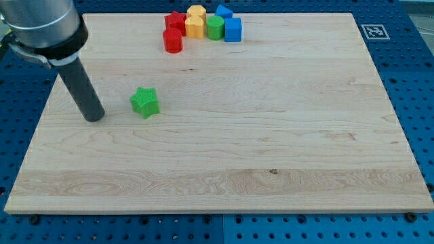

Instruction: Move the green star slightly to right

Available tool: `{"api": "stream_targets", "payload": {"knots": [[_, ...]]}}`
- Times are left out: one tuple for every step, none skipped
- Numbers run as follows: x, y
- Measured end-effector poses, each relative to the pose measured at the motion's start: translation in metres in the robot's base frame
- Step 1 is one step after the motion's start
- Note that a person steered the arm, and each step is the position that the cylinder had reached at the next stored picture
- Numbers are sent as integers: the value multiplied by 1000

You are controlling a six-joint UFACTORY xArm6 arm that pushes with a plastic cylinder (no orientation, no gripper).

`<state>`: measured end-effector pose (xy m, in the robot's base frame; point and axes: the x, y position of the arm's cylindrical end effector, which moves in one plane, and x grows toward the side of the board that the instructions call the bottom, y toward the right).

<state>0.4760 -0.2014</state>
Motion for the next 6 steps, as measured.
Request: {"api": "stream_targets", "payload": {"knots": [[6,28],[6,62],[-2,94],[-18,115],[-20,115],[-14,113]]}}
